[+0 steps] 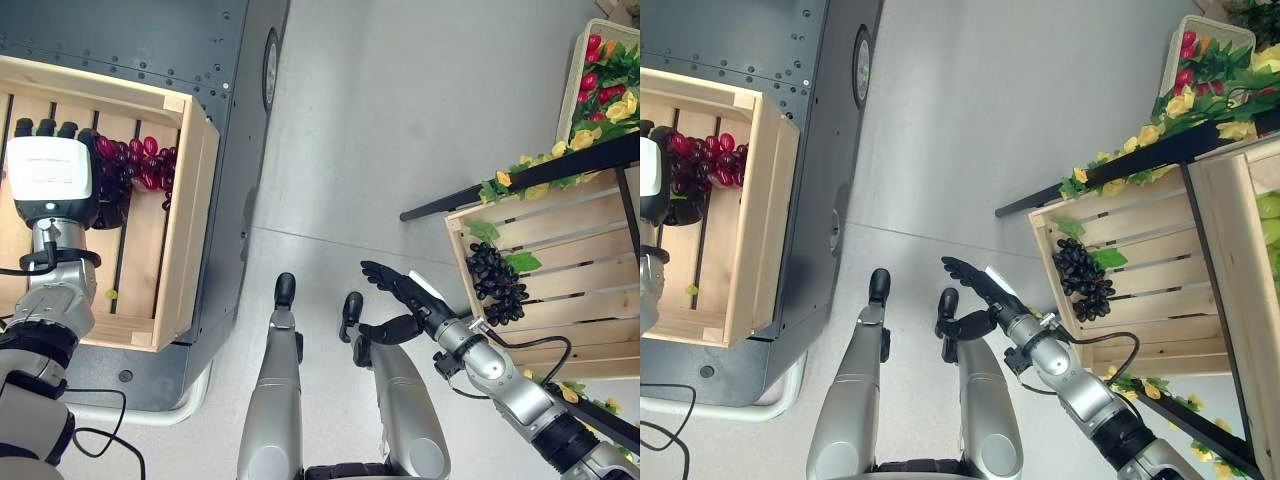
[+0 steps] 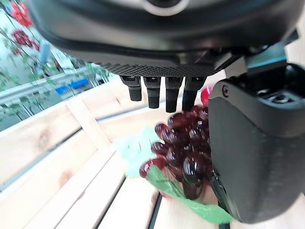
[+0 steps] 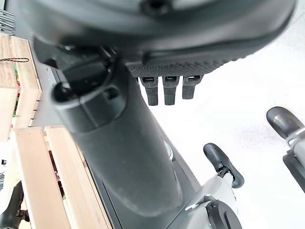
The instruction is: Pick up the fruits from the basket on one side to the basket on the other side
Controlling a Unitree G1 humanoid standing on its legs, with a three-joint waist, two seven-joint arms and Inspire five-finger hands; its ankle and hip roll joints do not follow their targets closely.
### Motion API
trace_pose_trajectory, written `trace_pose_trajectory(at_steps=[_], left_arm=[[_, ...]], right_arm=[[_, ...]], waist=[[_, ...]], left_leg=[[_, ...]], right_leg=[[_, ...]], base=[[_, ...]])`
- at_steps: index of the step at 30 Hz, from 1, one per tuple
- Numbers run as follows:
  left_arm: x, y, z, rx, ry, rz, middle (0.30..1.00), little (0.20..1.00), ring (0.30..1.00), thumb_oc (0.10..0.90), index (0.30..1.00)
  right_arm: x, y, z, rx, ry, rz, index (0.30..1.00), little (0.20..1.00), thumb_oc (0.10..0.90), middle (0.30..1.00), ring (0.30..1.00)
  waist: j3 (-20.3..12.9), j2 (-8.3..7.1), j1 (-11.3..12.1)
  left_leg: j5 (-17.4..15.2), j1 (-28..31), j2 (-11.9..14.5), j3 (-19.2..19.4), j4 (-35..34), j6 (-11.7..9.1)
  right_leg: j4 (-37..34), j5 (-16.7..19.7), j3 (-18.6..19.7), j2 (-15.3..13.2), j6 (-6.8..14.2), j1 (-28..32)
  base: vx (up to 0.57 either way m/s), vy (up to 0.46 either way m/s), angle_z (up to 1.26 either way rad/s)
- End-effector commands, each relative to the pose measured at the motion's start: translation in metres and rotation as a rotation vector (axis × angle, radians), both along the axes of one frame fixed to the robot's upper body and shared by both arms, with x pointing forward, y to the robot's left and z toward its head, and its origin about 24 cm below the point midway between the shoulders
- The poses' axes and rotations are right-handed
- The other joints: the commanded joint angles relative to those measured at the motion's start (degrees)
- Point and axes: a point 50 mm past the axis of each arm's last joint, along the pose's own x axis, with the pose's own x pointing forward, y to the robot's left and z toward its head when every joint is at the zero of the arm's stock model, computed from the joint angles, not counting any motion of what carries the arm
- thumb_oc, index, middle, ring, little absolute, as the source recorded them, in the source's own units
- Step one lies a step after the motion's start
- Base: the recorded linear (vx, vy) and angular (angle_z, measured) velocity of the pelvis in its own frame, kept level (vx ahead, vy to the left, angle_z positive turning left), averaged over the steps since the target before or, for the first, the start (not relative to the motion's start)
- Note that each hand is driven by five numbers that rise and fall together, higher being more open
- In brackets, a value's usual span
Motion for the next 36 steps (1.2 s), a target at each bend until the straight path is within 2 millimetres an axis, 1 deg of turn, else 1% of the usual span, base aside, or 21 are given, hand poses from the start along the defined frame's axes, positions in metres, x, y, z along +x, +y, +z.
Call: trace_pose_trajectory(at_steps=[1, 4, 7, 9, 12, 15, 19, 20, 21, 22, 28, 34, 36], left_arm=[[-0.005, 0.012, 0.034, 0.015, -0.042, 0.048, 0.900, 0.900, 0.900, 0.800, 0.900], [-0.003, 0.013, 0.035, 0.020, -0.034, 0.067, 0.900, 0.900, 0.900, 0.800, 0.900], [-0.003, 0.016, 0.037, 0.008, -0.053, 0.089, 0.900, 0.900, 0.900, 0.800, 0.900], [-0.002, 0.016, 0.035, 0.001, -0.053, 0.091, 0.900, 0.900, 0.900, 0.800, 0.900], [0.001, 0.014, 0.033, 0.001, -0.039, 0.100, 0.900, 0.900, 0.900, 0.800, 0.900], [0.002, 0.019, 0.033, -0.014, -0.019, 0.146, 0.900, 0.900, 0.900, 0.800, 0.900], [0.007, 0.015, 0.035, 0.000, 0.032, 0.151, 0.900, 0.900, 0.900, 0.800, 0.900], [0.009, 0.014, 0.037, 0.001, 0.035, 0.155, 0.538, 0.538, 0.538, 0.558, 0.538], [0.010, 0.013, 0.039, 0.009, 0.029, 0.152, 0.326, 0.326, 0.326, 0.417, 0.326], [0.011, 0.011, 0.040, 0.007, 0.031, 0.150, 0.300, 0.300, 0.300, 0.400, 0.300], [0.012, 0.009, 0.038, 0.008, 0.007, 0.141, 0.300, 0.300, 0.300, 0.400, 0.300], [0.009, 0.013, 0.038, 0.012, -0.027, 0.143, 0.300, 0.300, 0.300, 0.400, 0.300], [0.010, 0.010, 0.040, 0.028, -0.044, 0.126, 0.300, 0.300, 0.300, 0.400, 0.300]], right_arm=[[-0.002, 0.006, 0.027, 0.091, -0.144, 0.005, 0.900, 0.900, 0.800, 0.900, 0.900], [-0.001, 0.006, 0.029, 0.085, -0.149, 0.002, 0.900, 0.900, 0.800, 0.900, 0.900], [0.000, 0.005, 0.027, 0.086, -0.145, -0.002, 0.900, 0.900, 0.800, 0.900, 0.900], [-0.001, 0.005, 0.026, 0.086, -0.143, 0.000, 0.900, 0.900, 0.800, 0.900, 0.900], [0.000, 0.006, 0.027, 0.088, -0.149, -0.002, 0.900, 0.900, 0.800, 0.900, 0.900], [0.003, 0.007, 0.028, 0.091, -0.160, -0.018, 0.900, 0.900, 0.800, 0.900, 0.900], [0.005, 0.008, 0.029, 0.096, -0.162, -0.021, 0.900, 0.900, 0.800, 0.900, 0.900], [0.005, 0.009, 0.030, 0.095, -0.166, -0.015, 0.900, 0.900, 0.800, 0.900, 0.900], [0.006, 0.009, 0.031, 0.090, -0.173, -0.011, 0.900, 0.900, 0.800, 0.900, 0.900], [0.006, 0.010, 0.032, 0.086, -0.181, -0.013, 0.900, 0.900, 0.800, 0.900, 0.900], [0.007, 0.008, 0.033, 0.088, -0.181, -0.026, 0.900, 0.900, 0.800, 0.900, 0.900], [0.006, 0.007, 0.032, 0.087, -0.186, -0.032, 0.900, 0.900, 0.800, 0.900, 0.900], [0.006, 0.008, 0.034, 0.100, -0.207, -0.023, 0.900, 0.900, 0.800, 0.900, 0.900]], waist=[[-0.6, 1.50, -0.7], [-0.6, 1.78, -0.9], [-0.6, 1.75, -1.2], [-0.6, 1.69, -1.4], [-0.6, 1.61, -1.3], [-0.6, 1.45, -1.5], [-0.6, 1.22, -1.7], [-0.6, 1.15, -1.8], [-0.6, 1.13, -1.8], [-0.6, 1.14, -1.9], [-0.6, 1.52, -2.0], [-0.6, 1.75, -2.3], [-0.6, 1.86, -2.3]], left_leg=[[-5.2, 2.3, -3.8, 5.8, -0.3, 3.5], [-5.2, 2.2, -3.9, 6.1, -0.4, 3.6], [-5.4, 2.5, -3.8, 6.3, -0.5, 3.8], [-5.3, 2.4, -3.8, 6.4, -0.5, 3.6], [-5.1, 2.7, -3.9, 6.3, -1.1, 3.7], [-5.2, 2.7, -3.8, 6.4, -1.0, 3.8], [-5.2, 3.0, -3.7, 6.5, -1.4, 4.0], [-5.1, 3.1, -3.7, 6.6, -1.7, 4.0], [-5.0, 3.2, -3.7, 6.7, -1.9, 4.1], [-5.2, 3.1, -3.7, 6.8, -1.8, 4.2], [-5.2, 3.4, -3.8, 6.9, -1.8, 4.2], [-5.2, 3.9, -4.0, 6.9, -2.1, 4.2], [-5.2, 4.9, -4.0, 6.9, -2.9, 4.4]], right_leg=[[-2.2, 1.0, 1.0, 3.1, 1.1, 3.2], [-2.1, 1.2, 1.1, 3.1, 1.1, 2.8], [-2.1, 1.3, 1.2, 3.0, 1.2, 2.7], [-2.3, 1.6, 1.3, 2.9, 1.4, 2.7], [-3.0, 1.9, 1.4, 3.0, 1.5, 3.0], [-2.9, 2.1, 1.3, 3.0, 1.6, 2.6], [-3.5, 2.5, 1.4, 3.0, 1.8, 2.9], [-3.8, 2.7, 1.5, 3.0, 1.8, 2.8], [-3.9, 2.8, 1.6, 3.1, 1.8, 2.8], [-3.8, 2.9, 1.6, 3.1, 1.8, 2.6], [-3.6, 2.8, 1.8, 3.1, 1.9, 2.5], [-3.7, 3.0, 2.3, 3.1, 2.0, 2.6], [-4.7, 3.1, 2.5, 3.0, 2.1, 3.5]], base=[[-0.02, 0.045, 0.00], [-0.02, 0.044, 0.01], [-0.01, 0.038, 0.00], [0.00, 0.000, 0.00], [0.00, 0.000, 0.00], [0.00, 0.000, 0.00], [0.00, 0.000, 0.00], [0.00, 0.000, 0.00], [0.00, 0.000, 0.00], [0.00, 0.000, 0.00], [0.00, 0.008, -0.02], [0.00, 0.000, 0.00], [0.00, 0.000, 0.00]])
